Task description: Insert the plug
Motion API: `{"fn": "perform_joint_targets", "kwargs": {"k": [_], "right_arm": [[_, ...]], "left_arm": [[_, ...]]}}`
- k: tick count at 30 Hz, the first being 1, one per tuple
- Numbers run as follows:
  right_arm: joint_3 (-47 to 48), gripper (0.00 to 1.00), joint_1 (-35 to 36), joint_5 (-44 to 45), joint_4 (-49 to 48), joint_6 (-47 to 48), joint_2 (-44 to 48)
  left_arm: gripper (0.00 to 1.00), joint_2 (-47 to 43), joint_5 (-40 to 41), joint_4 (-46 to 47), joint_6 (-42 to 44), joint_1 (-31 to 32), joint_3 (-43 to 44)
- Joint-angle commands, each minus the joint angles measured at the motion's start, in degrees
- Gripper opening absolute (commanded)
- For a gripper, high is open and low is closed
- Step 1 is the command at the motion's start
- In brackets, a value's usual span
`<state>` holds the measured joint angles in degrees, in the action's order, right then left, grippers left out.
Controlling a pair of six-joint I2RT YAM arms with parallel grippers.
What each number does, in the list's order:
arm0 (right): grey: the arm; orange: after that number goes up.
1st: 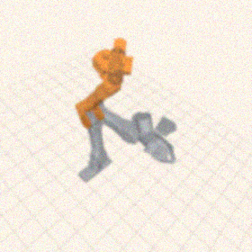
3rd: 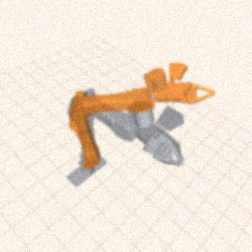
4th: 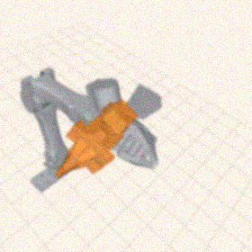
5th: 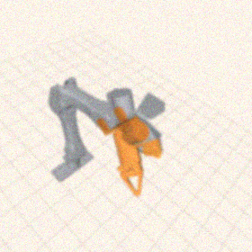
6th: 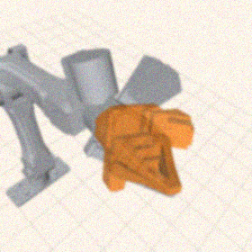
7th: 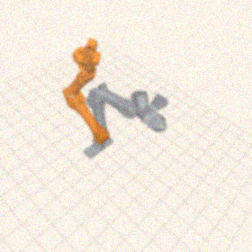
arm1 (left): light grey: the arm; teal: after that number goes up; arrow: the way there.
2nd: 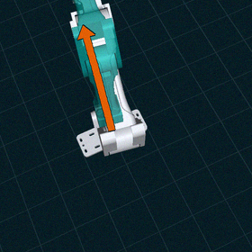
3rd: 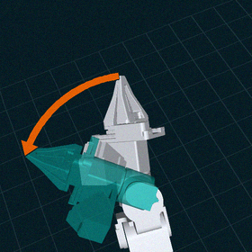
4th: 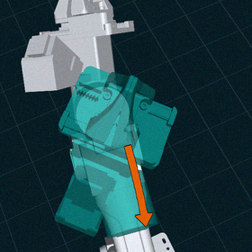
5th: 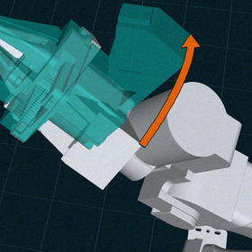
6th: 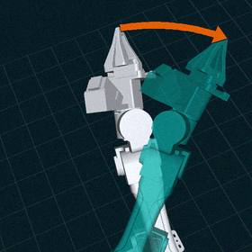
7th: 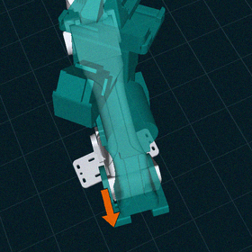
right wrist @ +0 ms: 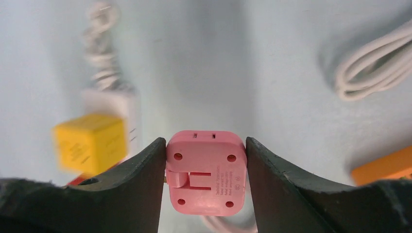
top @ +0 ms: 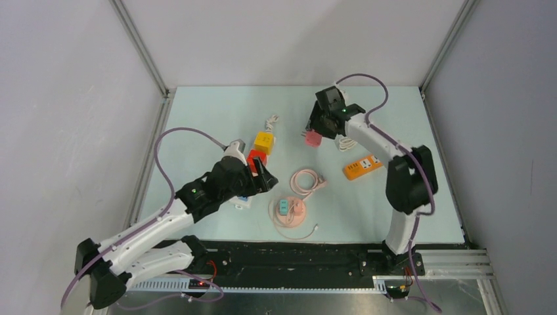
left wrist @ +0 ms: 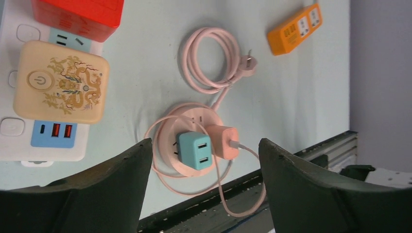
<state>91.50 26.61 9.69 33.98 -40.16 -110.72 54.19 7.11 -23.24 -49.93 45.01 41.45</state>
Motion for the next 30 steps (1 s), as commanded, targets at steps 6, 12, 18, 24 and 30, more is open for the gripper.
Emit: {"fn": "perform_joint_targets", "kwargs": {"k": [6, 12, 18, 24, 30], "right_arm": [[-10.00, 0.36, 10.95, -7.45, -3.63, -0.76, 21.46], [-13.93, 0.37, 20.11, -4.14, -2.92, -2.80, 29.88], [-14.06, 0.37, 26.40, -3.95, -3.69, -4.06, 32.51], [-14.01, 0.37, 29.28, -3.23, -3.20, -4.98, 33.37], [-14.05, 0.37, 29.60, -3.32, -2.47, -5.38, 33.26]], "left_arm": [[0.86, -5.68, -7.66, 5.47, -1.89, -0.34, 4.62], [0.88, -8.37, -14.58, 12.07, -5.23, -0.26, 2.00], [0.85, -10.37, -16.13, 20.75, -11.60, -0.12, -5.55], [0.72, -11.54, -14.61, 22.45, -12.66, 0.42, -6.90], [0.59, -12.25, -12.94, 22.45, -10.40, 0.74, -7.37]]}}
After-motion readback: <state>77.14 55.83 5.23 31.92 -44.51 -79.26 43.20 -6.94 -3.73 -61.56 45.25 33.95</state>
